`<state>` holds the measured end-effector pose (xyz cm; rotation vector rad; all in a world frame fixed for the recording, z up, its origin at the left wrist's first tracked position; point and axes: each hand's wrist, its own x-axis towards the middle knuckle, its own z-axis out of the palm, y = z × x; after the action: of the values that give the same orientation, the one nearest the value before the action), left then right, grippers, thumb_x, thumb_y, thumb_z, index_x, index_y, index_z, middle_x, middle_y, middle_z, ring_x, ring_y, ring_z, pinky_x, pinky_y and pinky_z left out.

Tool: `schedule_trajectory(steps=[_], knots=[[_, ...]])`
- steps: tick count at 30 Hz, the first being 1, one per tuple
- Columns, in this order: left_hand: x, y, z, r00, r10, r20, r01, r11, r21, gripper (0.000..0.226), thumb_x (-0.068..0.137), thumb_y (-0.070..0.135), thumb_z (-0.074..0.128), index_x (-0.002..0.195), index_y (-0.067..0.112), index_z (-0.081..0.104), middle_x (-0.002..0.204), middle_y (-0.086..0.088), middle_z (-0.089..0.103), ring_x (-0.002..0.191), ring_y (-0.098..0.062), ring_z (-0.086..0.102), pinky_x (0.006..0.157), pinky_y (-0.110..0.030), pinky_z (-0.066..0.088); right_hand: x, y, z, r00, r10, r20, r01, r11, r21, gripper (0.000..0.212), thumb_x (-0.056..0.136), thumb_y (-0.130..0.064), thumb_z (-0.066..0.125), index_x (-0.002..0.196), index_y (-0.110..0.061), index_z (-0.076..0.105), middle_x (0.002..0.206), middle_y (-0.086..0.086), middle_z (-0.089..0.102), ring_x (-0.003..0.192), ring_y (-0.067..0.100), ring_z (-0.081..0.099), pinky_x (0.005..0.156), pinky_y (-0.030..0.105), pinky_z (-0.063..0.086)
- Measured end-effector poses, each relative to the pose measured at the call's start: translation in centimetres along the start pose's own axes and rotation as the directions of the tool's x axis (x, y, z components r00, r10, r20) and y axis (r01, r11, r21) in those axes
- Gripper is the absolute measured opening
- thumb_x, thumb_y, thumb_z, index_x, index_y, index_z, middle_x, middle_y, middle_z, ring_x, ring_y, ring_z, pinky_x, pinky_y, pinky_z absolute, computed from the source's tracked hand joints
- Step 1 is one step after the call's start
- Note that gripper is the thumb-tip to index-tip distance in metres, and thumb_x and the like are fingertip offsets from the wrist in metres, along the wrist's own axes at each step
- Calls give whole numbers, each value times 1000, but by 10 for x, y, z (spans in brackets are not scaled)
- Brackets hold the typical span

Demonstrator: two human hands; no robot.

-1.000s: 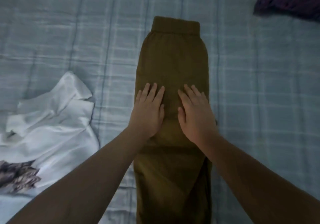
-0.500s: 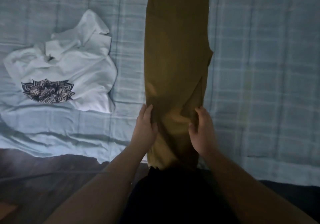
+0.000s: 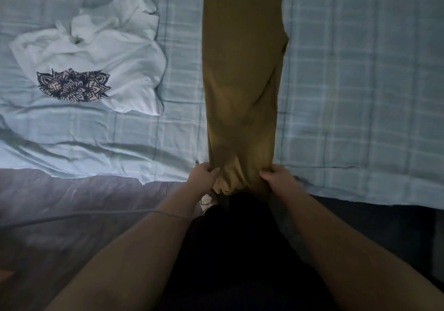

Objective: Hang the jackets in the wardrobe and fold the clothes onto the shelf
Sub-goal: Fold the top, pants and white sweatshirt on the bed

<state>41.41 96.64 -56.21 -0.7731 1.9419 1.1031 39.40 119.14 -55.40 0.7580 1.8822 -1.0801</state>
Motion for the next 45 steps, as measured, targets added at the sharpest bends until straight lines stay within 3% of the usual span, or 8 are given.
schedule_trajectory(steps=[6, 12, 17, 24, 31, 36, 42, 45], knots=[[-2, -39, 3, 1000, -18, -11, 19, 1000, 14, 27, 103, 19, 44, 102, -1, 63, 96, -21, 67, 90, -36, 64, 82, -42, 52, -9, 33, 8, 999, -36, 21, 36, 999, -31, 28, 93, -19, 66, 116, -3, 69, 110, 12, 70, 98, 21, 65, 83, 24, 44], [-20, -42, 9, 985, -107, 135, 158, 875, -458, 23, 98, 27, 62, 115, 12, 62, 98, -5, 72, 75, -14, 70, 60, -24, 54, -13, 41, 16, 998, -65, 27, 65, 998, 24, 37, 94, -32, 62, 123, -10, 65, 118, 9, 68, 109, 28, 63, 101, 43, 48], [-27, -44, 5, 973, -96, 211, 167, 923, -348, 42, 89, 20, 73, 126, 5, 61, 112, -7, 74, 102, -26, 71, 95, -43, 56, -23, 39, 6, 986, -24, 167, -6, 984, 179, 43, 85, -28, 70, 124, -11, 65, 116, 7, 70, 105, 26, 67, 101, 49, 50], [-61, -36, -4, 974, -101, 203, 173, 911, -373, 17, 95, 9, 60, 111, 11, 61, 87, -8, 67, 68, -21, 56, 65, -30, 43, -50, 32, 2, 946, -13, 324, -88, 951, 295, 22, 94, -2, 58, 114, -10, 63, 102, 7, 73, 85, 18, 73, 66, 25, 57], [-91, -28, 0, 990, -2, 140, 69, 878, -474, 32, 90, -8, 55, 121, -2, 54, 116, -27, 65, 102, -48, 66, 93, -62, 52, -67, 40, 8, 980, -115, 161, 76, 971, 229, 48, 79, -39, 64, 121, -17, 64, 116, 3, 71, 106, 23, 68, 103, 47, 48], [-110, -28, -3, 991, 33, 132, 49, 819, -572, 30, 97, -13, 40, 124, -4, 50, 110, -25, 65, 81, -26, 72, 65, -32, 62, -97, 29, 6, 990, -95, 109, 66, 968, 240, 28, 93, -33, 63, 119, -22, 63, 116, 6, 68, 104, 27, 66, 84, 43, 57], [-121, -38, -12, 995, 67, 78, -1, 767, -641, 56, 95, -8, 55, 143, 15, 38, 113, -20, 66, 85, -25, 73, 66, -34, 62, -116, 28, 4, 995, -92, -46, 97, 988, 118, 36, 92, -37, 67, 119, -14, 60, 108, 6, 67, 87, 19, 66, 59, 26, 51], [-130, -37, -23, 991, 130, 43, -70, 750, -657, 58, 91, -8, 60, 138, 24, 48, 117, -15, 66, 93, -28, 74, 70, -37, 62, -134, 21, 1, 974, -151, -167, 176, 973, 151, 41, 90, -32, 69, 127, -24, 51, 99, 7, 69, 81, 18, 66, 69, 32, 54]])
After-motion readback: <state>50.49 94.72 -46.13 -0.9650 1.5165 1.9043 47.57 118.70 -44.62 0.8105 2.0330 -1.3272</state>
